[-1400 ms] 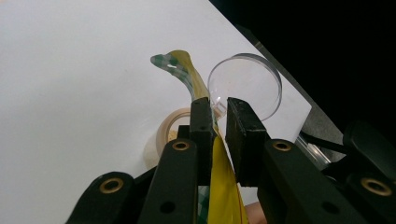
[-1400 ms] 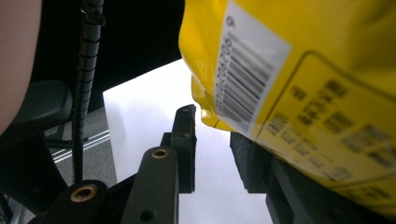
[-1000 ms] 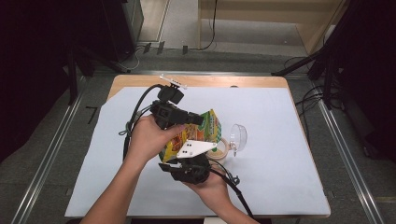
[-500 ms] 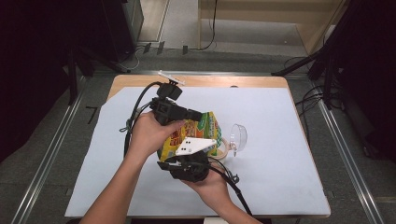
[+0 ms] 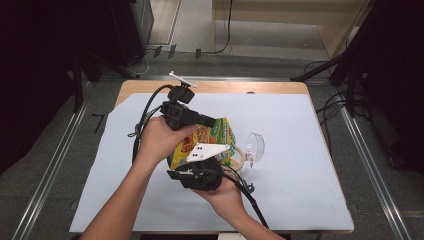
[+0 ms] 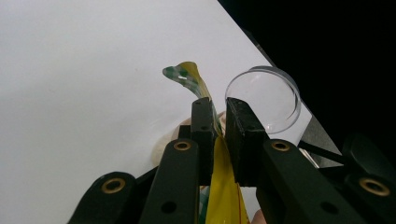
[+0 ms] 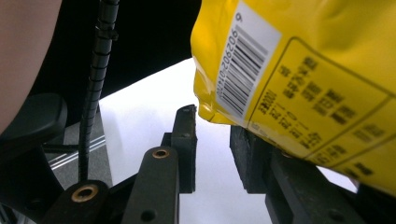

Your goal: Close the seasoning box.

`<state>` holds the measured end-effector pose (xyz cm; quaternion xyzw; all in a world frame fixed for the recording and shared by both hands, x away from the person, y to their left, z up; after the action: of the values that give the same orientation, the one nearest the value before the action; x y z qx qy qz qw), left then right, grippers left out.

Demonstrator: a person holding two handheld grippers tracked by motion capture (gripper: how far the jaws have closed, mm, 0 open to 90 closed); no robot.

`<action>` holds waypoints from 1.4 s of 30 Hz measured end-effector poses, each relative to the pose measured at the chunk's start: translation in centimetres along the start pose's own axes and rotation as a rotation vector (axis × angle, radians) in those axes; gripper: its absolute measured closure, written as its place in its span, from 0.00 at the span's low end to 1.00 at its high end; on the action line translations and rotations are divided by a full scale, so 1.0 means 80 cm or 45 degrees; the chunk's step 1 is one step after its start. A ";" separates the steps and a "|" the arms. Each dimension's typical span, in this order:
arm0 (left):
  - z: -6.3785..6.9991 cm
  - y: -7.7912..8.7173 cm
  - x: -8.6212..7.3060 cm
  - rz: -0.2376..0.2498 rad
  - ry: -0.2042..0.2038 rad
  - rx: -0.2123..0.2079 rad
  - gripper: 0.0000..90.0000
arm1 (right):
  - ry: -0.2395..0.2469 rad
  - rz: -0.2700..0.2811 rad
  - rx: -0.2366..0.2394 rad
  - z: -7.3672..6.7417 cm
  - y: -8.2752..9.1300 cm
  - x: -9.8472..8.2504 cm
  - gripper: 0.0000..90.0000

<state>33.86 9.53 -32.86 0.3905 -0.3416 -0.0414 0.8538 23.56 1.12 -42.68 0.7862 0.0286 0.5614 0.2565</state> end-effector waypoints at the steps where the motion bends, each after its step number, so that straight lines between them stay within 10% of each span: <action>1: 0.000 0.000 0.001 -0.003 0.004 -0.001 0.91 | 0.003 -0.002 -0.002 0.000 0.000 0.000 0.81; 42: 0.001 -0.015 0.011 -0.057 0.026 -0.034 0.91 | -0.036 -0.002 -0.004 0.009 0.008 -0.003 0.80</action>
<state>34.73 8.30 -33.16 0.3870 -0.3234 -0.0612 0.8613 23.97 0.20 -42.77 0.7936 0.0248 0.5502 0.2585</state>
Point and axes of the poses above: each handheld gripper's, and its own axes: y roughly backward along the jaws, x roughly out of its top, z roughly to its right, the point moved 2 cm from there along -y, roughly forward along the jaws, and after that the axes turned 1 degree about y, right-handed, at the moved point
